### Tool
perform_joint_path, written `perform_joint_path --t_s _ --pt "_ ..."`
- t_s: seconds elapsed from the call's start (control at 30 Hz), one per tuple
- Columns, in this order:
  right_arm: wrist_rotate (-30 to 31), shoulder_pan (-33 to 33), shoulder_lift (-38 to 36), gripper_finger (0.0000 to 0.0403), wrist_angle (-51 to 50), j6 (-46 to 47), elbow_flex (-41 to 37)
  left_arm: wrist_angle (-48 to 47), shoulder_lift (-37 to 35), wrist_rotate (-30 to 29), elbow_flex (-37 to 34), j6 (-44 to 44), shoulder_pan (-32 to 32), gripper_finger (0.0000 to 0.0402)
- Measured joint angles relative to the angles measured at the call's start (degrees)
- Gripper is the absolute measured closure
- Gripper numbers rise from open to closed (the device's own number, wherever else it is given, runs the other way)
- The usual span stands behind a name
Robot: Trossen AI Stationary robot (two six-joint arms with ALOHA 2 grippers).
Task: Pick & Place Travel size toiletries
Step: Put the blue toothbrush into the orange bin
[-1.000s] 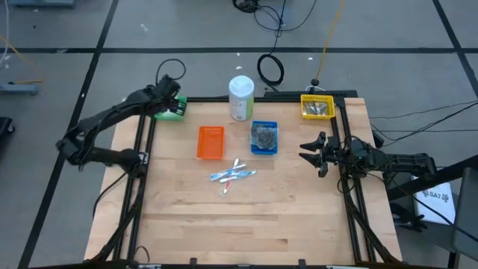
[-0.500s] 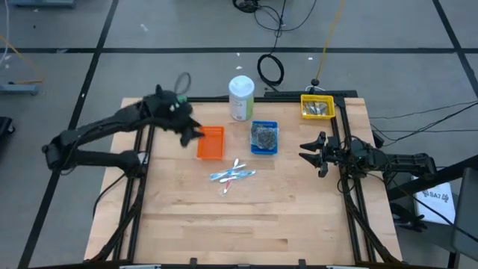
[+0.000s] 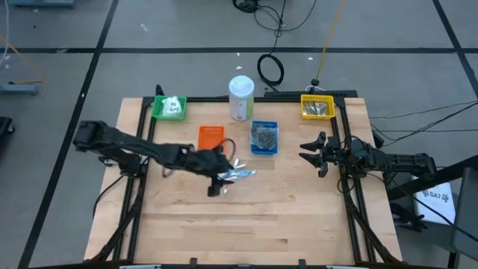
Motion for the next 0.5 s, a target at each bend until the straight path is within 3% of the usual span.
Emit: perform_joint_path --t_s 0.2,0.5 --pt "0.0 0.0 0.0 0.0228 0.0 0.0 0.0 -0.2 9.6 -8.7 -0.1 -4.2 1.1 0.0149" --pt "0.0 0.0 0.0 0.0225 0.0 0.0 0.0 -0.2 16.6 -7.8 0.0 -7.4 4.6 0.0149"
